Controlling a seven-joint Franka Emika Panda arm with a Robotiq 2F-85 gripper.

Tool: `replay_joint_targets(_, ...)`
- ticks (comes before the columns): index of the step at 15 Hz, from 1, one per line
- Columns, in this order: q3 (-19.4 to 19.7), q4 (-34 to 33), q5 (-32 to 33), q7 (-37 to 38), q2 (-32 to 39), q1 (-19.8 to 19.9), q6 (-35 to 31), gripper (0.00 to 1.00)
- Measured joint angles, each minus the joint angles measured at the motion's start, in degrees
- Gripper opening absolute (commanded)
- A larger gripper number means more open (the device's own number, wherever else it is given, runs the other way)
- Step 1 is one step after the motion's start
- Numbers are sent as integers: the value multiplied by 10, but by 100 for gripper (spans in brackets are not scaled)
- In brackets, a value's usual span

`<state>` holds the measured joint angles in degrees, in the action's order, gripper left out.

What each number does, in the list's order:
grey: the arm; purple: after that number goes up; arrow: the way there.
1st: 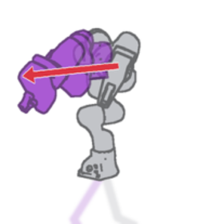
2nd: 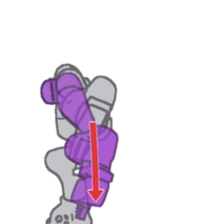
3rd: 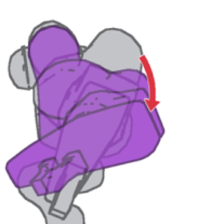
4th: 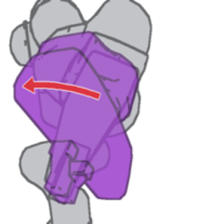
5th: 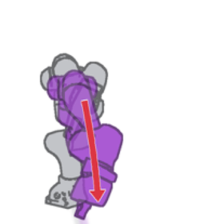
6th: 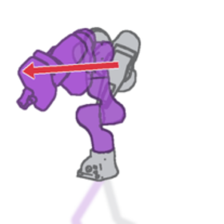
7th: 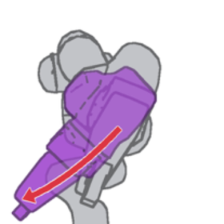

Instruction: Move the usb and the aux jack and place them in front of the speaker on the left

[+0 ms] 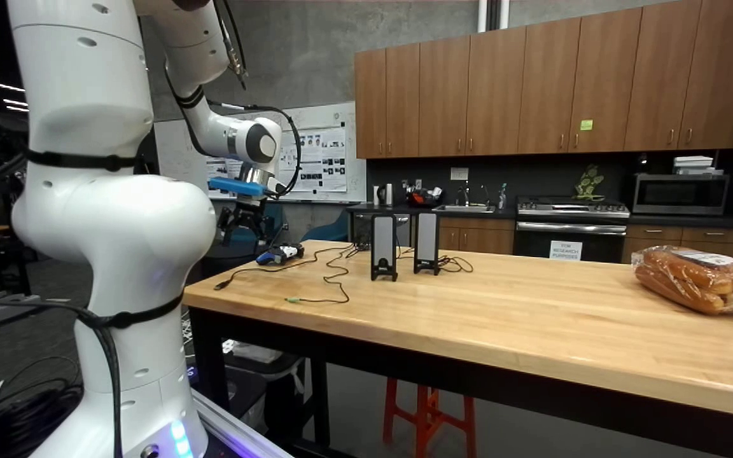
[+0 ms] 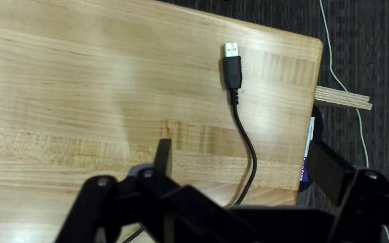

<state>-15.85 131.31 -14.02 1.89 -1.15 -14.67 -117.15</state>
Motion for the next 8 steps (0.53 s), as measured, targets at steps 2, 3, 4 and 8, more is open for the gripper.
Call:
replay_joint_targets(2, 0, 0, 11, 1, 18, 0, -16, 100)
replay_joint_targets(3, 0, 0, 16, 3, 26, 0, -23, 100)
replay_joint_targets(4, -1, 0, 21, 6, 34, -1, -28, 100)
replay_joint_targets(8, -4, 1, 27, 21, 56, -10, -36, 100)
